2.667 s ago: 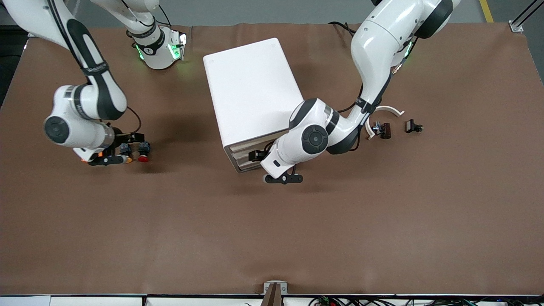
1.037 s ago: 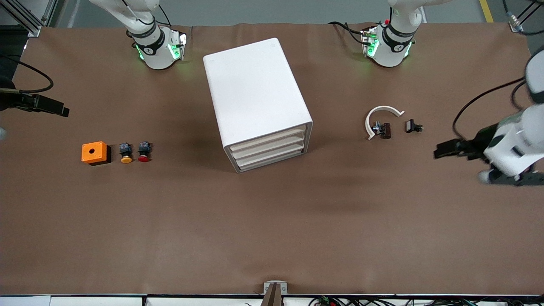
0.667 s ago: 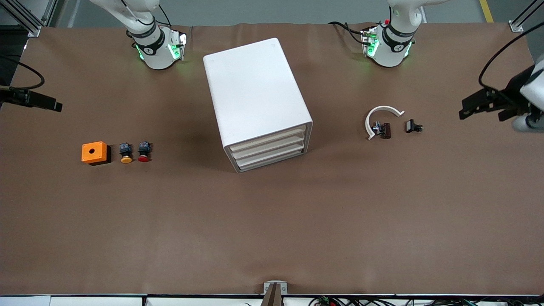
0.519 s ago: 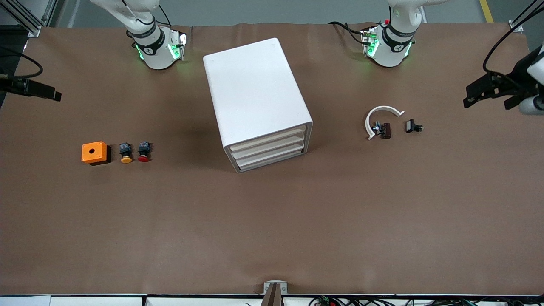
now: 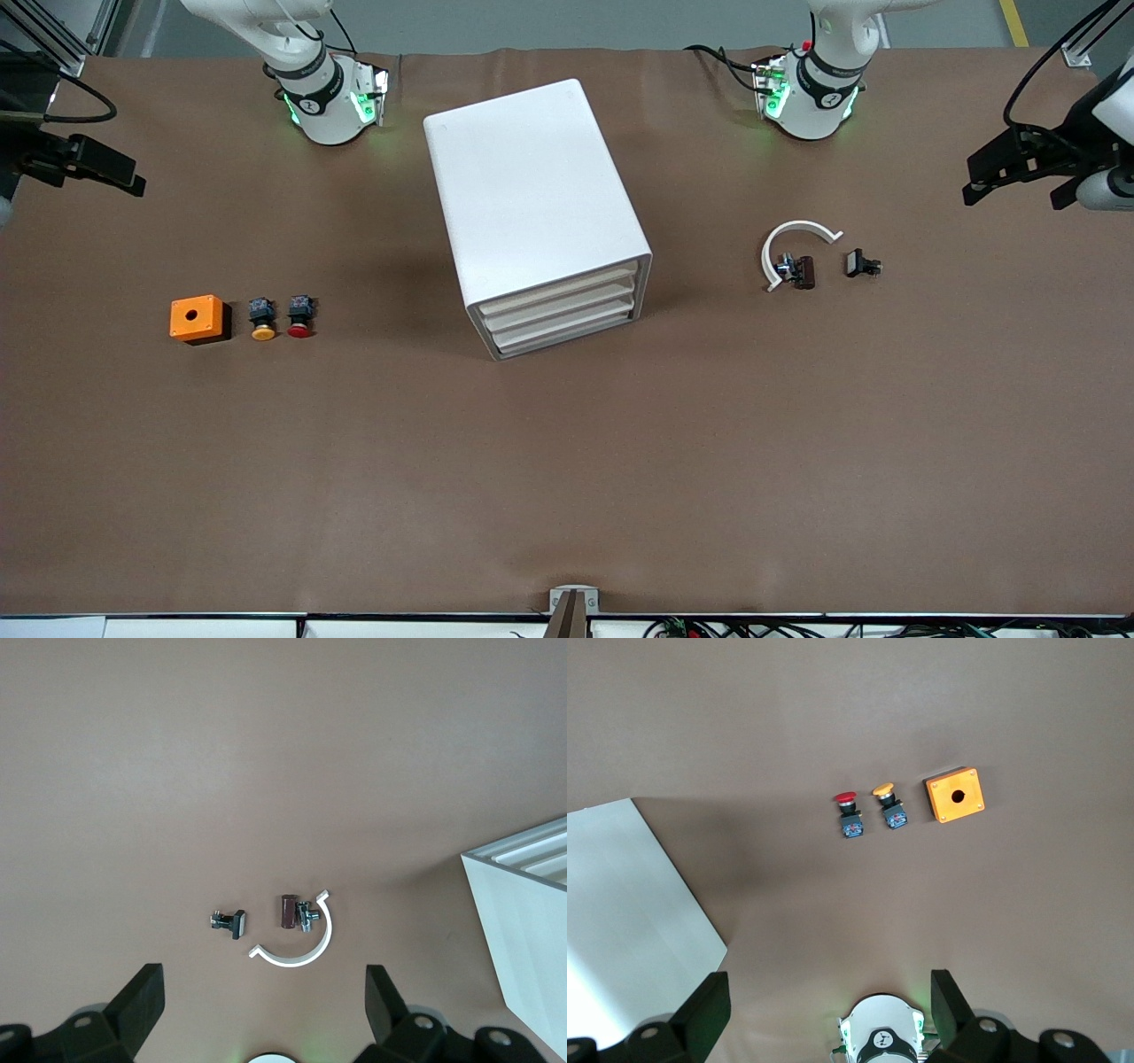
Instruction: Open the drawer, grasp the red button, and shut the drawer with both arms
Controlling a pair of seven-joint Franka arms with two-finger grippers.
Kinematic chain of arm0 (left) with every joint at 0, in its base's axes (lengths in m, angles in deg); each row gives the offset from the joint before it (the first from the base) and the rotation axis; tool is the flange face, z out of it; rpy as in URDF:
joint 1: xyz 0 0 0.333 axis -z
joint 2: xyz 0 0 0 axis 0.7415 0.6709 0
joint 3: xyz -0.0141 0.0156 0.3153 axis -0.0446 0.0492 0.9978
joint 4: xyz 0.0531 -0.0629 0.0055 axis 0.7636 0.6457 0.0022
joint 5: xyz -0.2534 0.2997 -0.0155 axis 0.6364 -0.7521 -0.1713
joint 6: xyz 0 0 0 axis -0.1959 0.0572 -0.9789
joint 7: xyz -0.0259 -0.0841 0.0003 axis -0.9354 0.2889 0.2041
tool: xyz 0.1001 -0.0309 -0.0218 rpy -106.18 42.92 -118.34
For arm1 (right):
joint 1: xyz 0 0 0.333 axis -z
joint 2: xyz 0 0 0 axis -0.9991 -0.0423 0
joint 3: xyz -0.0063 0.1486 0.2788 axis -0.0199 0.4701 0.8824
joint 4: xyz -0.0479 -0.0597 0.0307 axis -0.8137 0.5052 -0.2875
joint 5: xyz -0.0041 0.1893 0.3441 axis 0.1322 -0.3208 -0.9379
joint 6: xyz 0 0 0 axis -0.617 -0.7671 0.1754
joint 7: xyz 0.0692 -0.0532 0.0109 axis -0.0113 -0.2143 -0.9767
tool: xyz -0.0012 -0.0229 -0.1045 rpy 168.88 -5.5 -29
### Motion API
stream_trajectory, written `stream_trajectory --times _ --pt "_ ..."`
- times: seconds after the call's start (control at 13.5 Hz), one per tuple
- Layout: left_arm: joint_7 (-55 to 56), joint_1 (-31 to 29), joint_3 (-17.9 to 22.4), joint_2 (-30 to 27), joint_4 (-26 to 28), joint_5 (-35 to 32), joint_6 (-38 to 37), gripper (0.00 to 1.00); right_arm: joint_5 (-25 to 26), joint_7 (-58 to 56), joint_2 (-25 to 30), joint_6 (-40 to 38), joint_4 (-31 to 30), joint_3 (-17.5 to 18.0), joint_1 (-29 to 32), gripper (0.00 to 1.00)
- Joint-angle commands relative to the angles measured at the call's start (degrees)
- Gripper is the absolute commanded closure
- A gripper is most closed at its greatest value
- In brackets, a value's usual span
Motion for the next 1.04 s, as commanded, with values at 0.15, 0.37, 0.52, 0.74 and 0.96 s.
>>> stream_trajectory --times 0.15,0.37,0.52,0.74,0.96 --pt "-0.9 8.2 11.6 0.4 0.6 -0.4 0.2 0.00 -0.8 0.3 4.0 1.7 -4.1 -1.0 0.2 0.00" --pt "-0.3 8.3 11.5 0.6 0.8 -0.3 0.1 0.00 -0.9 0.2 5.4 2.1 -3.5 -0.8 0.2 0.00" --pt "-0.2 8.3 11.6 0.9 0.8 -0.3 0.1 0.00 -1.6 0.2 5.8 3.8 -4.4 -1.0 -0.1 0.00" --pt "-0.2 8.7 11.5 0.9 0.7 -0.3 0.1 0.00 -1.6 -0.2 5.7 4.5 -4.8 -1.0 -0.2 0.00" --pt "-0.2 8.7 11.5 0.9 0.7 -0.3 0.1 0.00 -1.5 -0.6 5.7 5.2 -4.3 -1.0 -0.2 0.00"
